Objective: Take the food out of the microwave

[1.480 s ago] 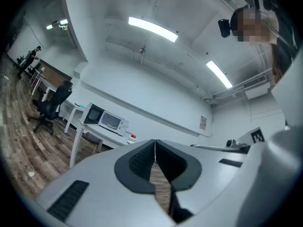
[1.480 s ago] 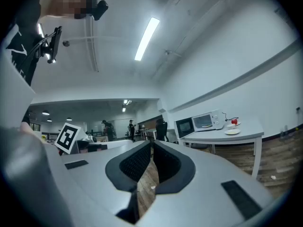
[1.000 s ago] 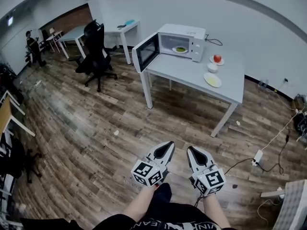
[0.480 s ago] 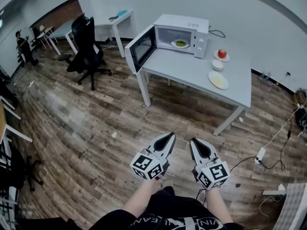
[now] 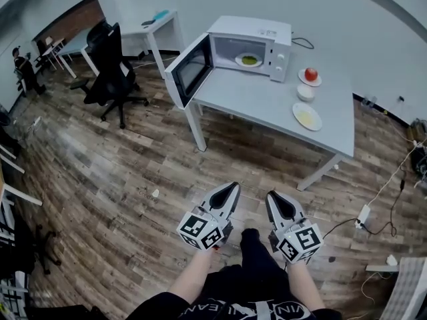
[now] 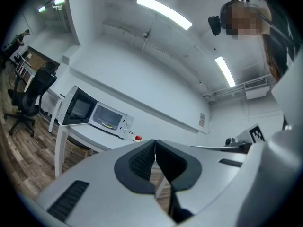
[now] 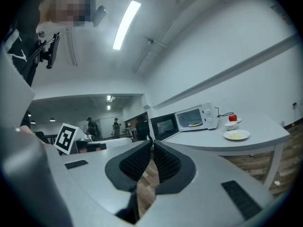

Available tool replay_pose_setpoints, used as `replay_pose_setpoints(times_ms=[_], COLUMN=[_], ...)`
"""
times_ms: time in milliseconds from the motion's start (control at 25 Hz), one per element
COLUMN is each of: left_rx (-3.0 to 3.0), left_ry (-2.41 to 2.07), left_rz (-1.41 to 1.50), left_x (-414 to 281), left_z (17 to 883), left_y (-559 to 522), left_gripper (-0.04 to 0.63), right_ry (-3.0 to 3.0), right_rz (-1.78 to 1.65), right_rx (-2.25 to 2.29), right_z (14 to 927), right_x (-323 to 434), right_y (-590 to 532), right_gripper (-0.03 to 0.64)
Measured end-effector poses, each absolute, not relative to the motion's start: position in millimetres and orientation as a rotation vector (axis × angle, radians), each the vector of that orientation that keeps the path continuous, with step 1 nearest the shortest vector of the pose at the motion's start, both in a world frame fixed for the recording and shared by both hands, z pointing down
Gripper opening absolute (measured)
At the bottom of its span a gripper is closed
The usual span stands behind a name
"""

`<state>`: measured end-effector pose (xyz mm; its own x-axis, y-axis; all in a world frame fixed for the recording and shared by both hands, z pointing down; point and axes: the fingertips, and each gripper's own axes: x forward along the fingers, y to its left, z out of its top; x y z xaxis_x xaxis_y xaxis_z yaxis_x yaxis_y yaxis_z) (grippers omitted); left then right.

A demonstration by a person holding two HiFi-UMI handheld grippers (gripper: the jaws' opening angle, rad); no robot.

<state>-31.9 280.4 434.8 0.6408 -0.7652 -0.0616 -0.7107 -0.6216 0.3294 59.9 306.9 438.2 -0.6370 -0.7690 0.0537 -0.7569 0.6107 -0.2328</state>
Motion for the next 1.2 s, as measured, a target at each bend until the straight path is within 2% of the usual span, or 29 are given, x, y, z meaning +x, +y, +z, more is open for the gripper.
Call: replay_pose_setpoints(times_ms=[480,1200], left_rx=[2.553,2.543], left_ry=[-1.26,-1.273], left_rz=[-0.247,-0.284], left_x=[-50.1,-35.5], left_z=[447.0,441.2], left_y=[165.5,-18.6], left_gripper=[0.009,0.009], right_ry=[2.777,2.803], right_rz=[-0.393,-0.43], right_rx=[-1.204,-1.163], right_z=[444.2,445.0], right_x=[41.6,36.0], right_y=[179.6,-10.5], right_gripper=[0.041,0.041])
